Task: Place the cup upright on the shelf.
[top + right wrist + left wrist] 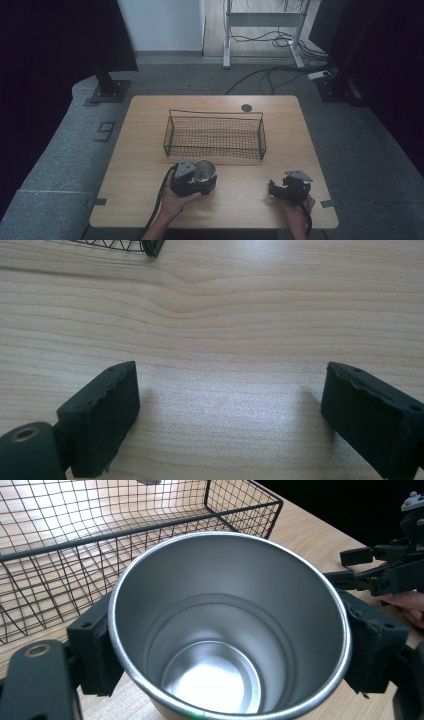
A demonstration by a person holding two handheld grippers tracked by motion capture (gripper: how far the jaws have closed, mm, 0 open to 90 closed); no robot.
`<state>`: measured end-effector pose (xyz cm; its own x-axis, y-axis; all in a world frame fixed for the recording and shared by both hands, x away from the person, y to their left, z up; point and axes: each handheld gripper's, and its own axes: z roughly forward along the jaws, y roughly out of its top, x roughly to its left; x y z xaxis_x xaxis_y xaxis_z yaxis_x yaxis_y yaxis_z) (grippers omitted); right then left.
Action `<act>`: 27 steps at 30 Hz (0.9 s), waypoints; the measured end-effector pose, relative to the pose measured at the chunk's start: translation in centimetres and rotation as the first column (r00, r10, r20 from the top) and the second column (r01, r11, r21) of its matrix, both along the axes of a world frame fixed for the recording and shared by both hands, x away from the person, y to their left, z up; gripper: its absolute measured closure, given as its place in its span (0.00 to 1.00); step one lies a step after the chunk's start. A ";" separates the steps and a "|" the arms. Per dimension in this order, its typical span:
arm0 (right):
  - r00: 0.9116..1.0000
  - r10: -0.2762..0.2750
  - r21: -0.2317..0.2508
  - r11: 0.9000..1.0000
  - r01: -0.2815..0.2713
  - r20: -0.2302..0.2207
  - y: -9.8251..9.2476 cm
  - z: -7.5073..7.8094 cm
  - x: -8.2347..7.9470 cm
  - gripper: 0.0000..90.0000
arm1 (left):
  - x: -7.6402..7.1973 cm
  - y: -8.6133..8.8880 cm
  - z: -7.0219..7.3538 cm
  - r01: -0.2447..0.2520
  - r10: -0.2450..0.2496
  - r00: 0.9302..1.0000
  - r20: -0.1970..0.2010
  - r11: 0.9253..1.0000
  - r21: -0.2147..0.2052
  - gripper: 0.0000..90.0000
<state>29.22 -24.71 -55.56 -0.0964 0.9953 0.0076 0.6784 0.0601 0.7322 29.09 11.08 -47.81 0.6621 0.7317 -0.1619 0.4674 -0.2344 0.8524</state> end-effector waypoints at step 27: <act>1.000 0.002 0.000 1.000 -0.002 0.001 0.0 0.0 0.0 0.10 | 0.9 0.1 1.8 0.007 -0.007 1.000 0.021 1.000 0.000 0.17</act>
